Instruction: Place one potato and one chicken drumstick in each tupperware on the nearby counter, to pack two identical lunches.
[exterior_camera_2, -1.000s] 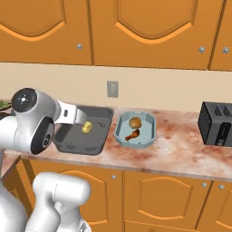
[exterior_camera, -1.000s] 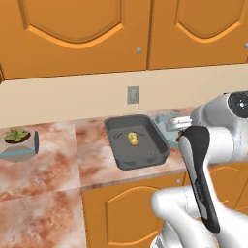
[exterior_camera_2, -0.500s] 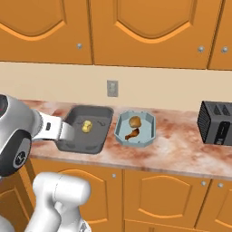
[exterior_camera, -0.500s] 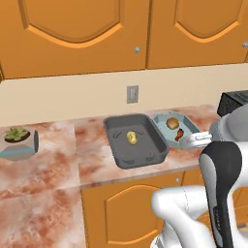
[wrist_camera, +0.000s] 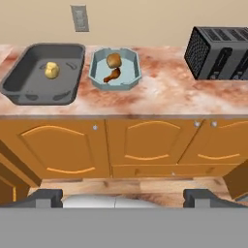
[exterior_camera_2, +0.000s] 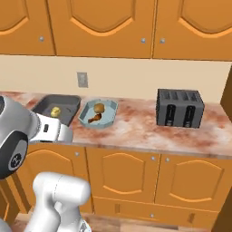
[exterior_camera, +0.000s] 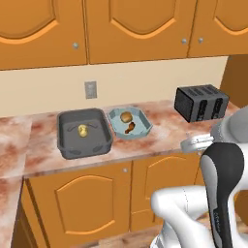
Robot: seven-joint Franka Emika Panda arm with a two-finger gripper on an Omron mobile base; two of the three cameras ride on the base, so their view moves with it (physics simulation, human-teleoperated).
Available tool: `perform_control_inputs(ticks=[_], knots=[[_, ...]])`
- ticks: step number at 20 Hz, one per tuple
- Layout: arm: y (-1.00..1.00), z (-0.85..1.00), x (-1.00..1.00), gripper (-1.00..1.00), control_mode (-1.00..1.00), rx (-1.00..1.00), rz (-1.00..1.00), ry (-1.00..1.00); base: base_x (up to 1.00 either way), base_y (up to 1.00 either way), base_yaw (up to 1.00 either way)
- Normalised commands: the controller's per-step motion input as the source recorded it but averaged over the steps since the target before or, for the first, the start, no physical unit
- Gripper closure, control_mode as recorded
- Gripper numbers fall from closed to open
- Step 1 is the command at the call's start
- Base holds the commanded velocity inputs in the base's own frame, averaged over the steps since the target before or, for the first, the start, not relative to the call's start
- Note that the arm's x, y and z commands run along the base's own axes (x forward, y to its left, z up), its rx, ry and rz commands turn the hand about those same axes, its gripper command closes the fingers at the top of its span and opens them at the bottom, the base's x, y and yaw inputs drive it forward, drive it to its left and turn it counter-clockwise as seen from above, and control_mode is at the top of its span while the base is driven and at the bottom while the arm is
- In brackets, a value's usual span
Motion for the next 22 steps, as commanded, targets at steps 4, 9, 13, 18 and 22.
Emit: perform_control_inputs(ticks=[4,9,13,18,22], knots=[[0.0,0.0,0.0,-1.0,1.0,0.0,0.0,0.0,-0.63,-1.0,-0.1],[0.0,0.0,0.0,-1.0,1.0,0.0,0.0,0.0,-1.0,-0.89,-0.01],[0.0,0.0,0.0,-1.0,1.0,0.0,0.0,0.0,-1.0,-0.85,0.0],[0.0,0.0,0.0,-1.0,1.0,0.0,0.0,0.0,-0.4,-1.0,-0.03],[0.0,0.0,0.0,-1.0,1.0,0.0,0.0,0.0,-0.06,-1.0,0.0]])
